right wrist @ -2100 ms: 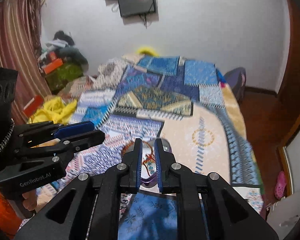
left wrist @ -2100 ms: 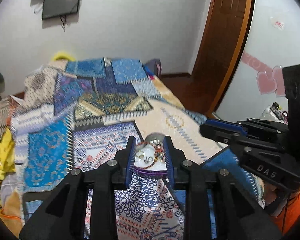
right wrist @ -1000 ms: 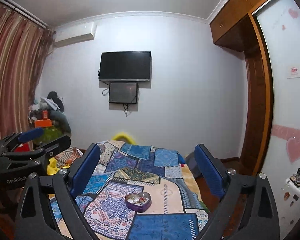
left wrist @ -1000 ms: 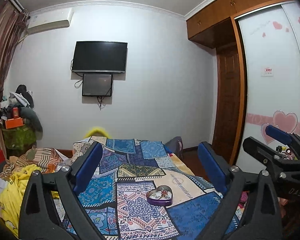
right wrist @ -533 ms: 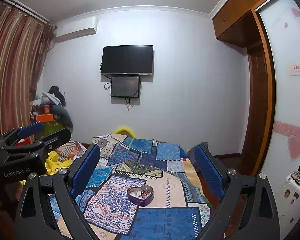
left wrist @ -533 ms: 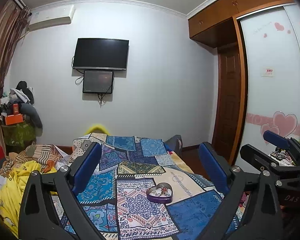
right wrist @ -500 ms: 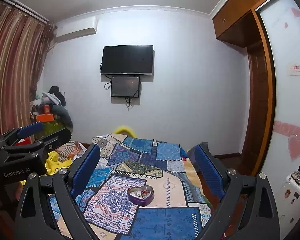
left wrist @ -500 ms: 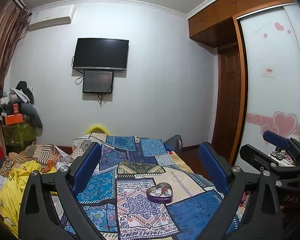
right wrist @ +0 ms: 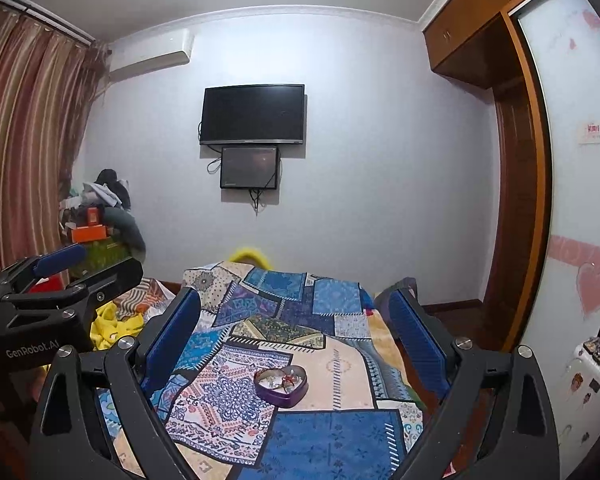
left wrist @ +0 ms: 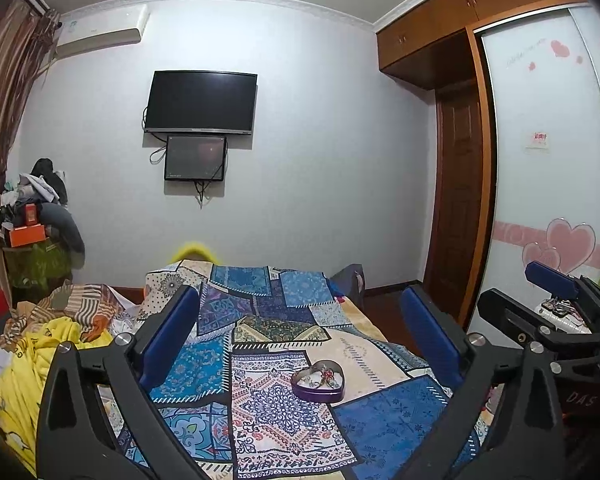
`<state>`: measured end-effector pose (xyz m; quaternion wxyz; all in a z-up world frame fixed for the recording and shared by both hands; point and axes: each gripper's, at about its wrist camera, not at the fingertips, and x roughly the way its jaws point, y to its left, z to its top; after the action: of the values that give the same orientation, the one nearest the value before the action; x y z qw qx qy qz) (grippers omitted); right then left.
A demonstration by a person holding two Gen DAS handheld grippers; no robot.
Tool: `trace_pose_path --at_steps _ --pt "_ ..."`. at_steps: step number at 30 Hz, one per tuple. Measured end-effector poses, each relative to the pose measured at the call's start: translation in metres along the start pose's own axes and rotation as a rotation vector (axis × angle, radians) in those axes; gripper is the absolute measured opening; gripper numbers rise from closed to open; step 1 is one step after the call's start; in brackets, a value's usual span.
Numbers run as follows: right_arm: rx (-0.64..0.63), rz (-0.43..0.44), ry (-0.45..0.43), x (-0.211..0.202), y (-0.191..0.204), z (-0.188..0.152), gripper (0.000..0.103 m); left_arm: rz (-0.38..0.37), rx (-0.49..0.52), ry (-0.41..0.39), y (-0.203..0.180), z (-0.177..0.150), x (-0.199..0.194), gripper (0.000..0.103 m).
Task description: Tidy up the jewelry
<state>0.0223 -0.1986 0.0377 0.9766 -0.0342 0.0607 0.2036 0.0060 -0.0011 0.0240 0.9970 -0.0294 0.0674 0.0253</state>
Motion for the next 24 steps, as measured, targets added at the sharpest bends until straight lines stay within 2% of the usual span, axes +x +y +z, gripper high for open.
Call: trace_pose_path --at_steps 24 --pt "0.016 -0.005 0.006 0.0012 -0.0028 0.0016 0.094 -0.014 -0.001 0.015 -0.0017 -0.0012 0.0028 0.103"
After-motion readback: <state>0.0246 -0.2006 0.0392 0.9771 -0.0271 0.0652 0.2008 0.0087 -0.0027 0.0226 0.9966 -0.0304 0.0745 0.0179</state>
